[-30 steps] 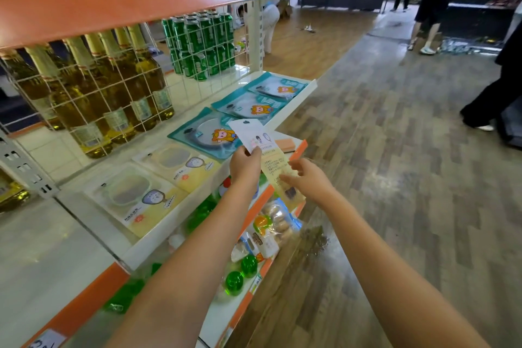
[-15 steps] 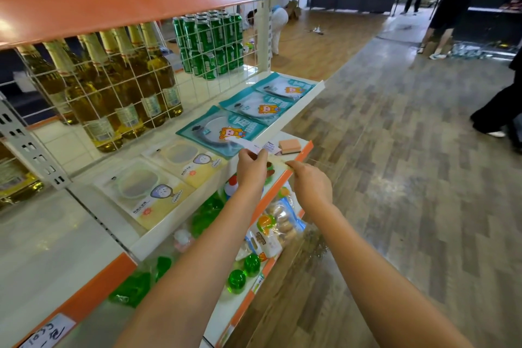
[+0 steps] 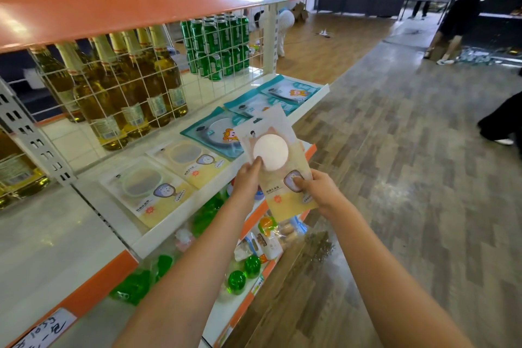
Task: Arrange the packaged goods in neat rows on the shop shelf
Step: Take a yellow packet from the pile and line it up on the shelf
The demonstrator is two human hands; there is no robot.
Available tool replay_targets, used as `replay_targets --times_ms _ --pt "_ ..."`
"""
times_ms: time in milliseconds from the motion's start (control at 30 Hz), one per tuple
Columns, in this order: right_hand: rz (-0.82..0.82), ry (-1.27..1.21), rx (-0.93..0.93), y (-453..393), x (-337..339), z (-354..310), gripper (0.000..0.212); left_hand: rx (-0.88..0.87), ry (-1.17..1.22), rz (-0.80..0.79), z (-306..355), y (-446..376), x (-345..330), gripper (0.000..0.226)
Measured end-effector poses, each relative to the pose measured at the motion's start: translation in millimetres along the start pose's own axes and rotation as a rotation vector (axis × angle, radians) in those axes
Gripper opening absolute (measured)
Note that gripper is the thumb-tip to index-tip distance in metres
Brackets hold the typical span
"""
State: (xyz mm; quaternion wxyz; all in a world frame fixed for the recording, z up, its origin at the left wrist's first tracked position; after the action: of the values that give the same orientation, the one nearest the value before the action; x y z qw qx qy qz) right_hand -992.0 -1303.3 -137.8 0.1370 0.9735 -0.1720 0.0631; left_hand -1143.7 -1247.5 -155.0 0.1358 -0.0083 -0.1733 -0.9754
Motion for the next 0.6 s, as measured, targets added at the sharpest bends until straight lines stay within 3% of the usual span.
replay_targets --times_ms 200,400,533,600 --pt "-0.125 -0.002 -0.116 -11 0 15 0.013 -0.038 -0.018 0.054 -12 1 11 0.031" --pt "-0.137 -0.002 -0.079 -34 -10 5 0.024 -0.114 -0.097 0.181 9 -7 45 0.023" --pt "-0.073 0.179 0.146 -44 -38 -8 0.016 -0.136 -0.082 0.315 24 -12 78 0.019" --pt "-0.085 0.329 0.306 -42 -56 -16 0.024 -0.121 -0.047 0.363 22 -10 95 0.018"
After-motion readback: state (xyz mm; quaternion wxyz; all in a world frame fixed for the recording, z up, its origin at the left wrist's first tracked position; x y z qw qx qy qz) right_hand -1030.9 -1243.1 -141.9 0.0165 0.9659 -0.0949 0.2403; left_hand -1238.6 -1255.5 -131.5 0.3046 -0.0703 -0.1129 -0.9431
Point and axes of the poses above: each hand's wrist, its own y-axis away from the middle knuckle, its own x-axis out of the back of the hand, z = x × y, the point moved 2 cm from there along -y, towards the middle knuckle, and after that the axes turned 11 degrees about z, right-handed, at the moved point
